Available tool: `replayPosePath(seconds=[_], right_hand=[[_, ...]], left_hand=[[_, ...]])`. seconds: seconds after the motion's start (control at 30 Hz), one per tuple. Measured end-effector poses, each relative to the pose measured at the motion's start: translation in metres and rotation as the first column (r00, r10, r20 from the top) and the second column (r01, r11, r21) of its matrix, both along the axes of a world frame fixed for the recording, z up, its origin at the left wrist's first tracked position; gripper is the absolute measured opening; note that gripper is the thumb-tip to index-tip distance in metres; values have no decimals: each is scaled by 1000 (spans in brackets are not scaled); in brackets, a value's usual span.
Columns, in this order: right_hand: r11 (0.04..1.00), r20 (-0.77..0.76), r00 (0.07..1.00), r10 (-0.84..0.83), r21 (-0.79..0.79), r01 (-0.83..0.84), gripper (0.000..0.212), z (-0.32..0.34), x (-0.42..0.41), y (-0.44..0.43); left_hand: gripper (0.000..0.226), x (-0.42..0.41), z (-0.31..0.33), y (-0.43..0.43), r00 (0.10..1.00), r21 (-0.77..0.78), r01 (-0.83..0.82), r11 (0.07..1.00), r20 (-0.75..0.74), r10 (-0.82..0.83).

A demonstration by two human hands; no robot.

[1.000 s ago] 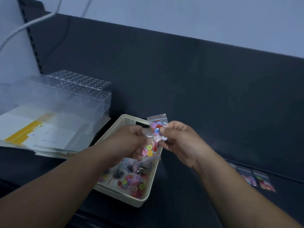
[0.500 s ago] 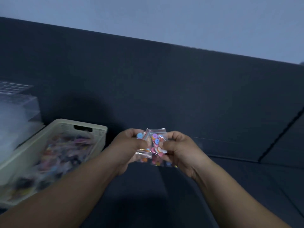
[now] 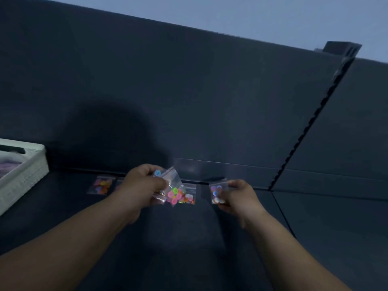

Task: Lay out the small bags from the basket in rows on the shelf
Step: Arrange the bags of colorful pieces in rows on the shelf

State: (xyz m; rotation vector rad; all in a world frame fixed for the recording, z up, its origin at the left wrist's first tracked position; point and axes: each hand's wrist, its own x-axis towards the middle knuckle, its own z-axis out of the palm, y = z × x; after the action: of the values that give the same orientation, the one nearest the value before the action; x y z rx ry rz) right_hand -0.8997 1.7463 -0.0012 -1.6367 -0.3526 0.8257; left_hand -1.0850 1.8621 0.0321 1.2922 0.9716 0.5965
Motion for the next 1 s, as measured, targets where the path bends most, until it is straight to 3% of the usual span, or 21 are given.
replayPosePath(seconds=[0.13,0.23,0.27,0.33,0.4,0.47,0.57,1.0], right_hand=[[998,41,998,-45,-49,47,36,-18,17,7],[988,273,959,81,-148,-42,35,-24,15,7],[970,415,895,165,-233,-71,31,-23,13,4],[905,698,629,342,-425,-20,31,-25,12,-4],[901,828,394,400,-434,-3,31,-33,16,-11],[900,850,296,436,-417,-128,18,-43,20,-16],[863,810,305,500,-435,-258,13,-52,22,-18],[852,827,269,493,-397,-341,18,-59,28,8]], left_hand=[[22,8,-6,-3,999,-12,-24,1000,-24,24],[22,14,-8,-2,998,-4,-33,999,-47,33],[21,17,-8,-2,998,-3,-32,999,-55,32],[21,22,-10,-2,997,-7,-29,1000,-72,28],[21,26,-11,-3,997,-18,-25,1000,-77,23],[21,29,-13,-3,996,-26,-17,1000,-82,15],[21,29,-18,-3,996,-32,-6,999,-94,3],[24,33,-14,0,998,-10,11,1000,-57,-12]])
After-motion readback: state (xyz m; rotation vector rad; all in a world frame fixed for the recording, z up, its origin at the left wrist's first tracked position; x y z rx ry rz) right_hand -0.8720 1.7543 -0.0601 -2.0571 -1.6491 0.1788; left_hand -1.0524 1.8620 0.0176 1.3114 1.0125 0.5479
